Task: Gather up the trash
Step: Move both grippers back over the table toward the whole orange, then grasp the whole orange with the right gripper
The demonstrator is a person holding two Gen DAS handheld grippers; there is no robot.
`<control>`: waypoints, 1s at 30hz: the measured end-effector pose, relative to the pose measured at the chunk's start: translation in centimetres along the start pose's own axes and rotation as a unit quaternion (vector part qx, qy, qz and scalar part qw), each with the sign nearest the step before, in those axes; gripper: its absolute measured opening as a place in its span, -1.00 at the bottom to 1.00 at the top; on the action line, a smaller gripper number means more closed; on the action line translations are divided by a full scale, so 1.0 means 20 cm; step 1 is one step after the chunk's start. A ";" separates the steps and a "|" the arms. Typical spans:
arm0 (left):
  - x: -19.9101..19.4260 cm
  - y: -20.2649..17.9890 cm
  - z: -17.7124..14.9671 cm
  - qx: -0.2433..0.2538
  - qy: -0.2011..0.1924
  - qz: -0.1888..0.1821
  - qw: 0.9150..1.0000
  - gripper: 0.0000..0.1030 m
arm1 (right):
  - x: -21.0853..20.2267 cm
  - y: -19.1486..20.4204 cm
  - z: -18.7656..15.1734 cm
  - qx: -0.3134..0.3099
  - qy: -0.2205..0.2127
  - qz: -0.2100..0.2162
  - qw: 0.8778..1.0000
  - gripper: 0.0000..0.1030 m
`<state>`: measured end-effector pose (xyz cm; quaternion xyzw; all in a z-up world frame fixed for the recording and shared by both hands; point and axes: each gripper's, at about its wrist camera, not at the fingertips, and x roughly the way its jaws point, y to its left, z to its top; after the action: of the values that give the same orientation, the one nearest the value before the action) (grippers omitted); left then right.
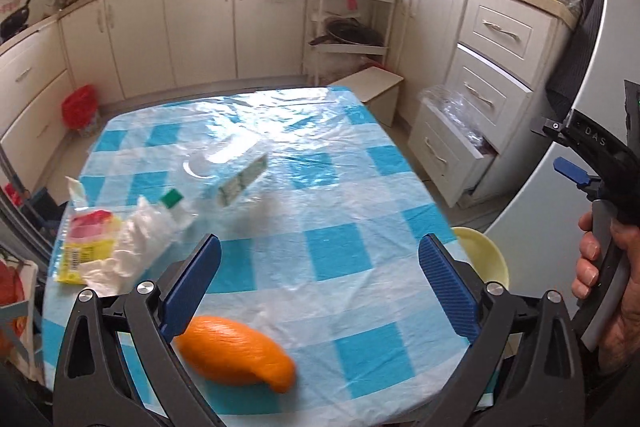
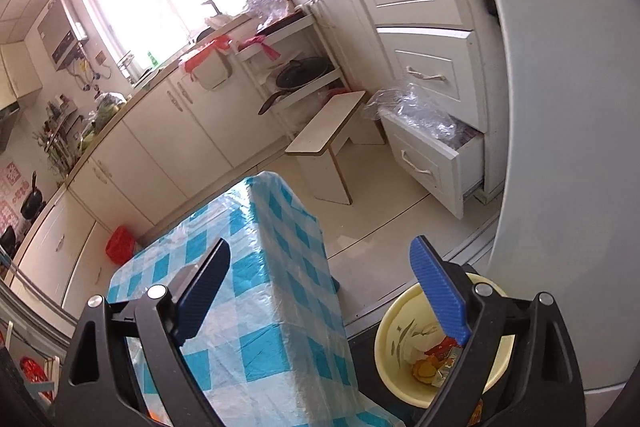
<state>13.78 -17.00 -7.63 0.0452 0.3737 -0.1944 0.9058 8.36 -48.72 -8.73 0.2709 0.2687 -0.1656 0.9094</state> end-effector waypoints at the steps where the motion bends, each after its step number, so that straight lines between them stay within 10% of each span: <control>1: -0.03 0.06 0.01 0.000 -0.002 0.013 1.000 0.85 | 0.01 0.04 -0.01 -0.011 0.006 0.006 1.000 0.73; 11: -0.20 0.58 -0.06 -0.025 -0.017 0.090 0.995 0.85 | 0.15 0.56 -0.29 -0.152 0.097 0.092 0.979 0.76; 30: -0.23 1.00 -0.27 -0.121 -0.013 0.095 0.988 0.85 | 0.21 1.14 -0.90 -0.373 0.227 0.205 0.876 0.76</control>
<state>14.95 4.08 -9.68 -0.0317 0.3770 -0.0614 0.9236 14.72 -20.78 -14.75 -0.0090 0.4478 0.2025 0.8708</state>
